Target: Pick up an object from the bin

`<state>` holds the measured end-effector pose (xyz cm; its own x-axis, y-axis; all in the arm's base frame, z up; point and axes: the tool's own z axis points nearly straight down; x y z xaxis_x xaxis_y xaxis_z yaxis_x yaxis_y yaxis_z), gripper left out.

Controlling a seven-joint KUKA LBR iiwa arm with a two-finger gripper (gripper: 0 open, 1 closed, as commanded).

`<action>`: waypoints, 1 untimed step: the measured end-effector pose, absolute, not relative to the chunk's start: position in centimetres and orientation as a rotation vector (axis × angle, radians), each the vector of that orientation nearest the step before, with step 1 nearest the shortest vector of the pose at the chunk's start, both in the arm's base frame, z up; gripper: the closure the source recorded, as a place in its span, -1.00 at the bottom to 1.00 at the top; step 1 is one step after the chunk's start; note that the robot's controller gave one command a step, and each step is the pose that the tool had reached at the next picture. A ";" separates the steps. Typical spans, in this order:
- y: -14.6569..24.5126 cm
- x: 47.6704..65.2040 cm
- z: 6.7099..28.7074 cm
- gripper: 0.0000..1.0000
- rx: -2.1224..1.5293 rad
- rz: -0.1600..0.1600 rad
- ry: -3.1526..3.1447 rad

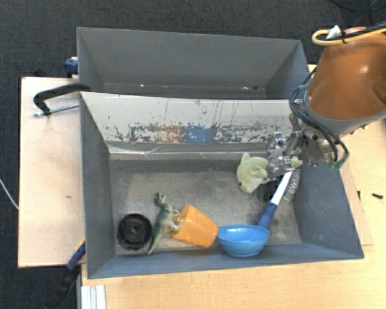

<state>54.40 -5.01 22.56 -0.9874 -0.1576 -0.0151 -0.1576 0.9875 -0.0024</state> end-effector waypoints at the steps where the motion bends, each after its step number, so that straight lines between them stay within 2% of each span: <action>1: -3.9 54.6 25.8 1.00 -0.475 -0.001 3.096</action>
Offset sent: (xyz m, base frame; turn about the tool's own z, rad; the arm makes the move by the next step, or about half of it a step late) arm 0.0003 0.0096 0.0300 -0.1461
